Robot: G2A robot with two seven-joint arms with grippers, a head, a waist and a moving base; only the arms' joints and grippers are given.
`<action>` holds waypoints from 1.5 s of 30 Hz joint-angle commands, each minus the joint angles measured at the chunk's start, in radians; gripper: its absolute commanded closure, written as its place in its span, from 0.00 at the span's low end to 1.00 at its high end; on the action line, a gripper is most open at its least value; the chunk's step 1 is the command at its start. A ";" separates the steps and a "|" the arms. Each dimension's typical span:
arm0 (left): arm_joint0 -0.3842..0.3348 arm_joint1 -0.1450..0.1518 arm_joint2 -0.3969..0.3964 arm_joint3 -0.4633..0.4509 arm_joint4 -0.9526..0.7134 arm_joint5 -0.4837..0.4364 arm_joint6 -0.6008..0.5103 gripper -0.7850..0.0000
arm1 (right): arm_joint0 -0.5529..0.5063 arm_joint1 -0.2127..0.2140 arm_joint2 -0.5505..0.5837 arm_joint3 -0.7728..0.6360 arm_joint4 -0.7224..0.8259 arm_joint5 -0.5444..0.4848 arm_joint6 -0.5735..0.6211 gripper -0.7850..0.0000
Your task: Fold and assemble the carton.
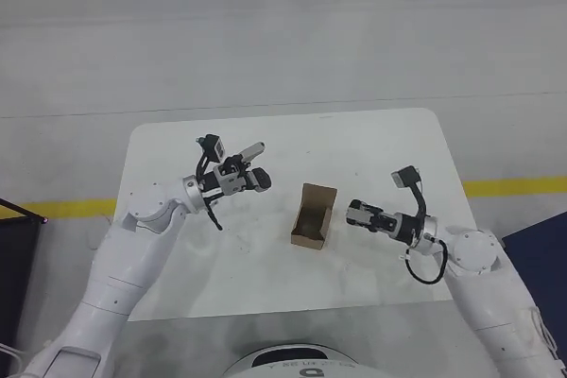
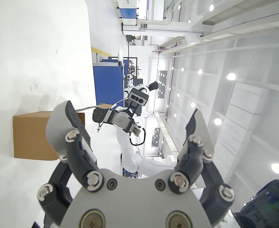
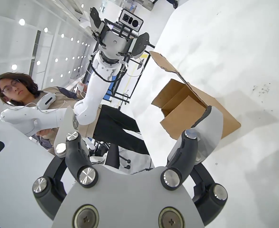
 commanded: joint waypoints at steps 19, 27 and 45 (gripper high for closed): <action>0.051 0.007 -0.042 0.008 0.023 -0.024 0.040 0.00 | 0.363 -0.022 -0.516 -0.305 -0.882 -0.064 0.267 0.20; 0.059 0.008 -0.051 0.004 0.027 -0.029 0.046 0.00 | 0.446 -0.024 -0.649 -0.345 -1.071 0.067 0.398 0.13; 0.066 0.011 -0.084 0.011 0.011 -0.061 0.039 0.00 | 0.638 -0.053 -0.831 -0.267 -1.060 0.193 0.496 0.22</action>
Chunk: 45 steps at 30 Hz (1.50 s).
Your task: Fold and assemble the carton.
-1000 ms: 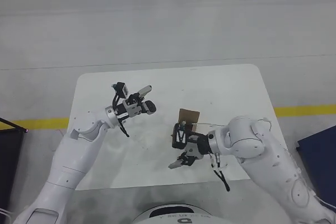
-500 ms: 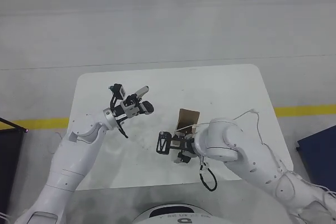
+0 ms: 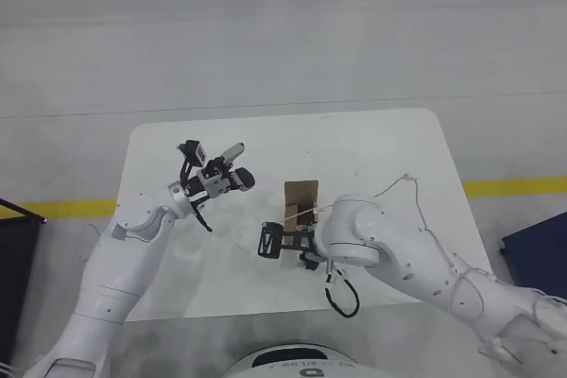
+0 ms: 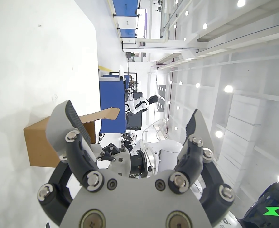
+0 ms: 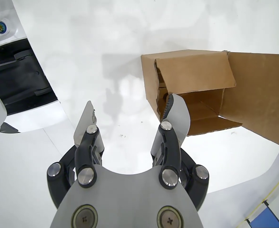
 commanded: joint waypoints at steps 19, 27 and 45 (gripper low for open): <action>-0.012 -0.005 0.011 0.020 -0.003 -0.016 -0.016 0.00 | 0.059 -0.036 -0.040 0.059 -0.019 0.084 0.027 0.27; -0.011 -0.006 0.010 0.025 -0.009 -0.030 -0.019 0.00 | 0.102 -0.071 -0.092 0.124 -0.010 0.097 0.032 0.26; 0.004 -0.006 0.001 0.014 -0.006 -0.038 -0.018 0.00 | 0.141 -0.123 -0.149 0.281 0.025 0.071 0.001 0.40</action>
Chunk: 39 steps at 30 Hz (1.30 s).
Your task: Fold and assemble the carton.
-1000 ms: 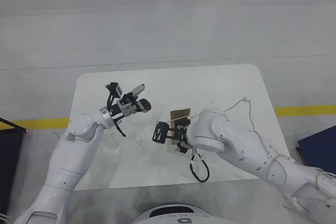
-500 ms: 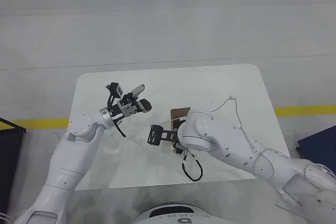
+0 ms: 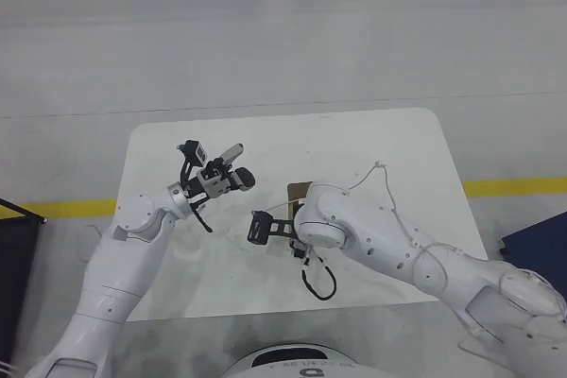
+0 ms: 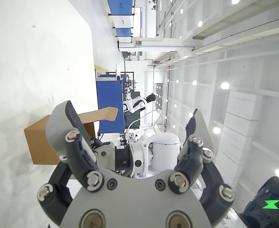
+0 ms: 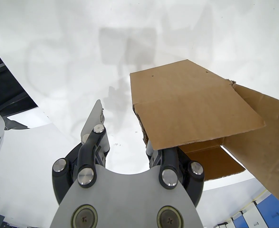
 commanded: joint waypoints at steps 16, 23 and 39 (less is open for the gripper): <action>0.019 0.002 -0.014 -0.024 0.011 0.002 0.007 0.00 | -0.006 -0.022 -0.020 0.058 -0.053 -0.010 -0.023 0.26; 0.032 0.004 -0.026 -0.034 0.012 -0.002 0.012 0.00 | -0.007 -0.029 -0.016 0.084 -0.041 -0.025 -0.031 0.26; 0.049 0.008 -0.047 -0.060 0.019 0.007 0.022 0.00 | -0.038 -0.015 0.037 0.059 -0.051 -0.035 -0.052 0.47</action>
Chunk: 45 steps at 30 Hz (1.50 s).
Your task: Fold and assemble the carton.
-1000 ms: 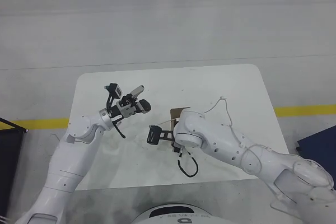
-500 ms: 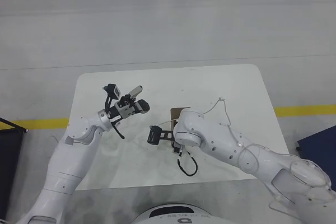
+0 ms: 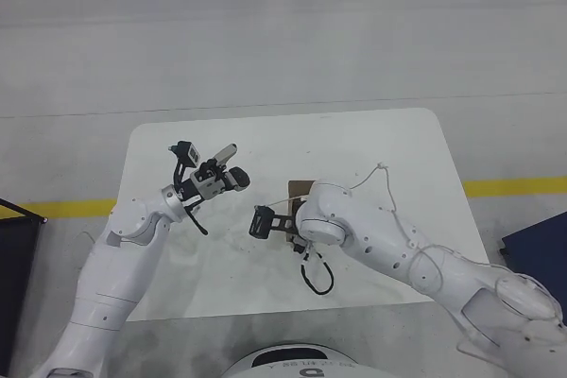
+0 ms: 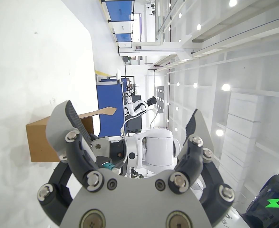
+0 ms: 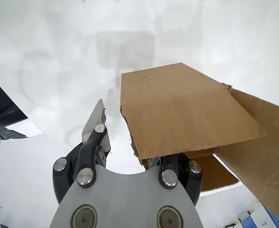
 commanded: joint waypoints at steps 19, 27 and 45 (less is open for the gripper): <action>-0.014 -0.005 0.019 0.014 -0.031 0.015 -0.018 0.00 | -0.175 0.089 0.292 -0.367 0.006 -0.002 -0.123 0.50; -0.048 -0.026 0.087 0.082 -0.169 0.025 -0.080 0.00 | -0.582 0.175 0.747 -0.531 0.017 -0.021 -0.518 0.37; -0.154 -0.060 0.247 0.165 -0.062 0.056 -0.090 0.00 | -0.726 0.182 0.786 -0.314 0.093 -0.088 -0.749 0.29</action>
